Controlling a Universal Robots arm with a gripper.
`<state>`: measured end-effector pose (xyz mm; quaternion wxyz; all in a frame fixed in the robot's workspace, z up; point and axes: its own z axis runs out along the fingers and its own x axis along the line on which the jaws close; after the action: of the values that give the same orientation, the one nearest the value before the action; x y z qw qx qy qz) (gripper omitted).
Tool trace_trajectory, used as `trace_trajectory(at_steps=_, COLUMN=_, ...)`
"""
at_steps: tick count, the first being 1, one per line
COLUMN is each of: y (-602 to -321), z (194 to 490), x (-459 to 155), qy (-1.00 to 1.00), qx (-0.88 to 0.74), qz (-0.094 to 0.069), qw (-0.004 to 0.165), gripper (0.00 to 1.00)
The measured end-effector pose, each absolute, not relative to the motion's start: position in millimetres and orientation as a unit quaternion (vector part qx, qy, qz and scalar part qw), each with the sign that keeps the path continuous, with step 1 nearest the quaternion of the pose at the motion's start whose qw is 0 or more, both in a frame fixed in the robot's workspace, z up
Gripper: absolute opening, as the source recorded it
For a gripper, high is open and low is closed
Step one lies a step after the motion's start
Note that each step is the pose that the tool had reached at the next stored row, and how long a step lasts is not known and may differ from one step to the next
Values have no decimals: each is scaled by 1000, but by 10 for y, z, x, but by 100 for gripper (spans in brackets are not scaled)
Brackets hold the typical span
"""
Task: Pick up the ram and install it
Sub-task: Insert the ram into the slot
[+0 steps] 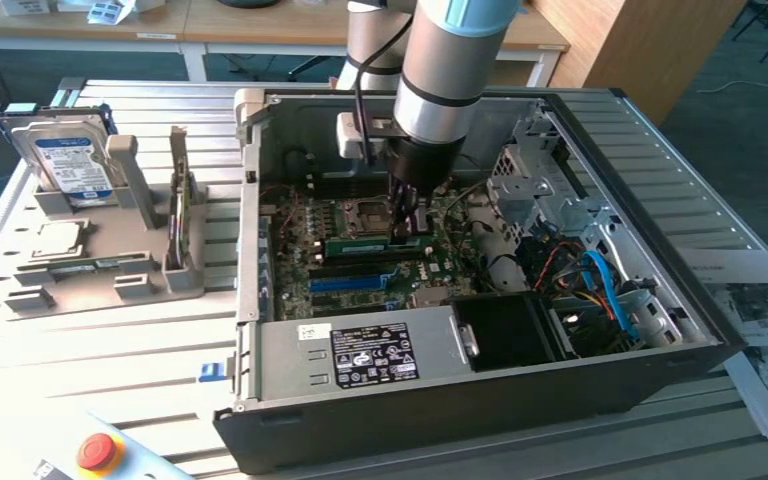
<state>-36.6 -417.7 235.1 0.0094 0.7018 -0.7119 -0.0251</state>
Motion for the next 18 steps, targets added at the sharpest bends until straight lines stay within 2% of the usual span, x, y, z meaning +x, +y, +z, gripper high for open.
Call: trace_trajectory(at_steps=18, y=-4176, z=2349, x=-382, qy=-714, qx=700, qz=-25, qw=9, gripper=12)
